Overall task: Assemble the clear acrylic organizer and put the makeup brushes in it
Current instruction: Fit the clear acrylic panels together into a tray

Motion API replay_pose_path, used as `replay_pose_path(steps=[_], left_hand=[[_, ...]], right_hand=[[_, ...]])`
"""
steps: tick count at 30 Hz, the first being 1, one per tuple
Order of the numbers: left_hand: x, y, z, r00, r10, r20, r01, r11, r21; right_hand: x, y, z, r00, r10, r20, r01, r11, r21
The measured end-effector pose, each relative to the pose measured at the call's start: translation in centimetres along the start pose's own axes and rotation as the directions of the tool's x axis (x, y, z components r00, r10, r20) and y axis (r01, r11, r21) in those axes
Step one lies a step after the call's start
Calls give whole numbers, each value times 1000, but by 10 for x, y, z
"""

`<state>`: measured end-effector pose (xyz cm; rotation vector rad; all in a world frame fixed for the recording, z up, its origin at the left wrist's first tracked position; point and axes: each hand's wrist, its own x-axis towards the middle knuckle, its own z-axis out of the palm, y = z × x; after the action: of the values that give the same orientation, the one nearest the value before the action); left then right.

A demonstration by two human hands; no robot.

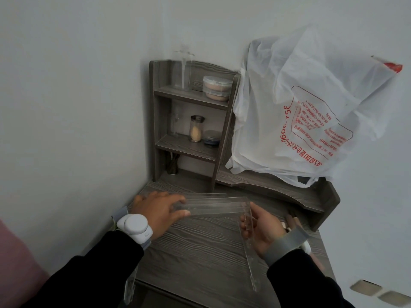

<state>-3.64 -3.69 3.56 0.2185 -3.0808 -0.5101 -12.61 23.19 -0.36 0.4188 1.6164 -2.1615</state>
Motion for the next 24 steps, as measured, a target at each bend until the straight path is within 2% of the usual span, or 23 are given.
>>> replay_pose_path(steps=[10,24], left_hand=[[-2,1,-2,1000,2,13,-2,1000,9],[-3,0,-4,1000,-6,30,6,1000,15]], right_hand=[[1,0,-3,998,-33,-57,32,999,-16],[-1,1,-1,999,3,-38,-5,999,-52]])
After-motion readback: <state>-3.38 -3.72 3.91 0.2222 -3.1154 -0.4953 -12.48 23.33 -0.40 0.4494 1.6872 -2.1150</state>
